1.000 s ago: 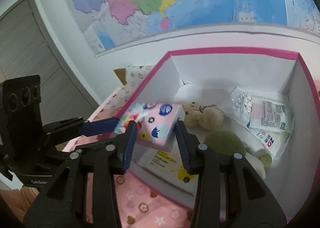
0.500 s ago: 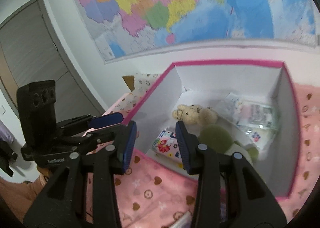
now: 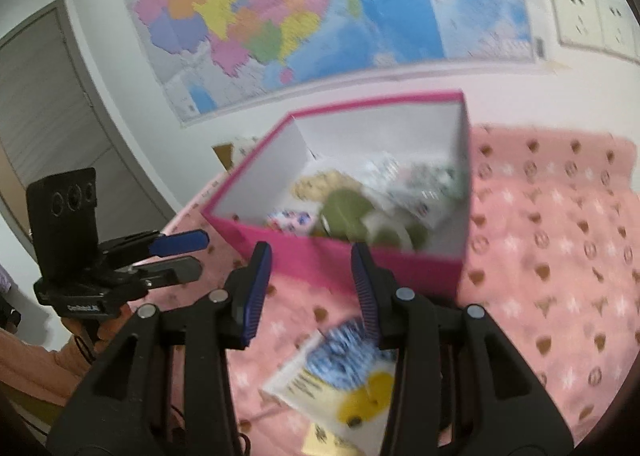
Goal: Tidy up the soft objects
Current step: 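Move the right gripper to the blue gingham scrunchie and grasp it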
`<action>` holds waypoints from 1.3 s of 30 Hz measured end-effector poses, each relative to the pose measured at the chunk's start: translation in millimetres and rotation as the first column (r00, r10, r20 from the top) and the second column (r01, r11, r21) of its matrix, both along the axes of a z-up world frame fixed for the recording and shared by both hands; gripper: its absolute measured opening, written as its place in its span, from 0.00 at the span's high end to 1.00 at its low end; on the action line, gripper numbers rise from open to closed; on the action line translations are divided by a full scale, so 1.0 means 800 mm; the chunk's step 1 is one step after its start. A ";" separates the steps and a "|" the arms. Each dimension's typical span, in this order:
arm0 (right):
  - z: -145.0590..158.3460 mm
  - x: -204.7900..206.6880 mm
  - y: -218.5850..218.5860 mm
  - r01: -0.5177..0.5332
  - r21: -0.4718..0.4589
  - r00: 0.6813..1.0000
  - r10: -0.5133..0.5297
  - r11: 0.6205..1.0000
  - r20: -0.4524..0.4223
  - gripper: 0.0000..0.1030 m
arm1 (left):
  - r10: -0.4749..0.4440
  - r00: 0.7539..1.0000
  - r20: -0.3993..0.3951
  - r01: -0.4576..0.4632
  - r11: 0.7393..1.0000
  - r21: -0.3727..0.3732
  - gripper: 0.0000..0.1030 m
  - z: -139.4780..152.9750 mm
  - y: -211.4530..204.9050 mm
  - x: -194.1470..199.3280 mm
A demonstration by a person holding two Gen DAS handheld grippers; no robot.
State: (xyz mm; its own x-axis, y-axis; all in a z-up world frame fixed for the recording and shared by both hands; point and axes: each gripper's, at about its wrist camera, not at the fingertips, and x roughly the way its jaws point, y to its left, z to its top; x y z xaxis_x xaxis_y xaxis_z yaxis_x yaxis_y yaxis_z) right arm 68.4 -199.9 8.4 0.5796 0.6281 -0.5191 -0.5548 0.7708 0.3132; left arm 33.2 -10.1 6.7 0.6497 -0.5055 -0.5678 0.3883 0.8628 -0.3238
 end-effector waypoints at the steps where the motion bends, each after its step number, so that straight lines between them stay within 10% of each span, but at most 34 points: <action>1: -0.006 -0.001 -0.003 0.006 -0.010 1.000 -0.006 1.000 -0.011 0.58 | -0.016 1.000 -0.019 0.016 1.000 -0.009 0.50 -0.006 -0.006 0.000; 20: -0.104 0.016 0.001 0.037 -0.129 0.977 -0.063 0.991 -0.202 0.58 | -0.137 0.961 -0.240 0.130 0.990 -0.047 0.50 -0.079 -0.057 0.015; 23: -0.108 0.018 0.002 0.040 -0.136 0.976 -0.068 0.990 -0.205 0.58 | -0.143 0.958 -0.249 0.135 0.990 -0.049 0.50 -0.083 -0.058 0.016; 27: -0.110 0.019 0.001 0.054 -0.153 0.978 -0.083 0.987 -0.193 0.86 | -0.153 0.952 -0.265 0.143 0.988 -0.058 0.50 -0.089 -0.061 0.019; 39: -0.066 -0.014 -0.011 0.012 0.002 0.995 -0.012 1.000 -0.097 0.89 | -0.194 0.947 -0.256 0.181 0.981 -0.072 0.50 -0.091 -0.078 0.017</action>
State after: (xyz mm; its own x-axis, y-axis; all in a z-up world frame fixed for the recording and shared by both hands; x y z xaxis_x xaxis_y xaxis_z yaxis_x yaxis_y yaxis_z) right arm 57.5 -208.4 -44.3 0.5342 0.6231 -0.5713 -0.5126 0.7762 0.3672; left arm 47.0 -72.6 -66.0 0.3733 -0.6342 -0.6771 0.4383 0.7638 -0.4738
